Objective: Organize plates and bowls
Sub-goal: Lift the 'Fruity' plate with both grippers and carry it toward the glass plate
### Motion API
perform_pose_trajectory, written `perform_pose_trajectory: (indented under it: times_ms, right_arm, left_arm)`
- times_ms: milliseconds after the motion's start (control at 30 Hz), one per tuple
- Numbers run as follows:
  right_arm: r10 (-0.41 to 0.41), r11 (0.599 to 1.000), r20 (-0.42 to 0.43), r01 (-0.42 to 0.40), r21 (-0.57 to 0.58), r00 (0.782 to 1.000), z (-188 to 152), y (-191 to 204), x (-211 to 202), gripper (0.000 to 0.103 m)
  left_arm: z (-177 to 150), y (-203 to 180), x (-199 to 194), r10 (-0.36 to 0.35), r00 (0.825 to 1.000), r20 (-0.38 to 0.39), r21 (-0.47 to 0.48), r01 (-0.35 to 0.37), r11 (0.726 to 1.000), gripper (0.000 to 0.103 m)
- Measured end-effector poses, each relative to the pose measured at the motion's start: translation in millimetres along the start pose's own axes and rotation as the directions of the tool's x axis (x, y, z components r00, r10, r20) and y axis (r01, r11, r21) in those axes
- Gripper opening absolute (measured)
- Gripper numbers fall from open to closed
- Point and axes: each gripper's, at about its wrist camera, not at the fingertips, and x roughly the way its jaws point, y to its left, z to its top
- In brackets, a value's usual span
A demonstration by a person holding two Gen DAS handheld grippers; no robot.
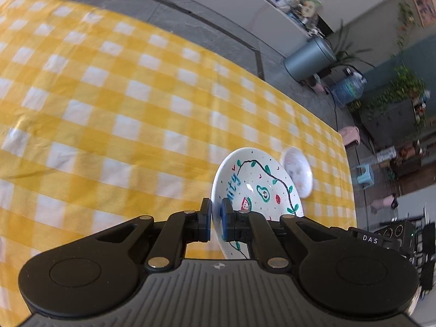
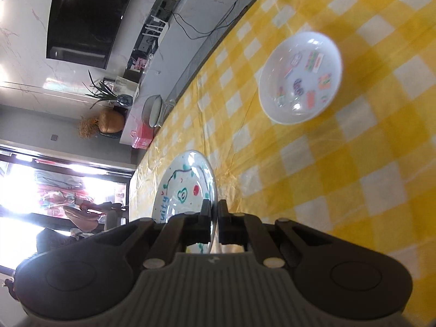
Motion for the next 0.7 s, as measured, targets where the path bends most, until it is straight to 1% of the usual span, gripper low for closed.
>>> perform_pose_trajectory:
  times_ms: [167, 367, 567, 700]
  right_arm:
    - [-0.007, 1.0, 0.044, 0.007, 0.014, 0.999, -7.2, -10.5, -44.5, 0.002]
    - [-0.012, 1.0, 0.097, 0.01, 0.02, 0.995, -19.8, -23.1, -95.7, 0.002]
    - [-0.032, 0.999, 0.135, 0.026, 0.044, 0.99, -41.6, -49.5, -149.0, 0.002]
    - [-0.063, 0.997, 0.136, 0.056, 0.053, 0.989, -57.6, -61.8, -168.5, 0.002]
  left_arm:
    - [-15.2, -37.4, 0.4, -0.024, 1.0, -0.012, 0.065, 0.025, 0.998, 0.007]
    - [-43.2, -74.9, 6.7, -0.04, 0.999, -0.021, 0.106, 0.042, 0.993, 0.007]
    - [-78.4, -99.9, 18.6, -0.064, 0.997, -0.052, 0.121, 0.069, 0.99, 0.008]
    - [-101.4, -108.9, 26.0, -0.052, 0.996, -0.072, 0.127, 0.061, 0.99, 0.008]
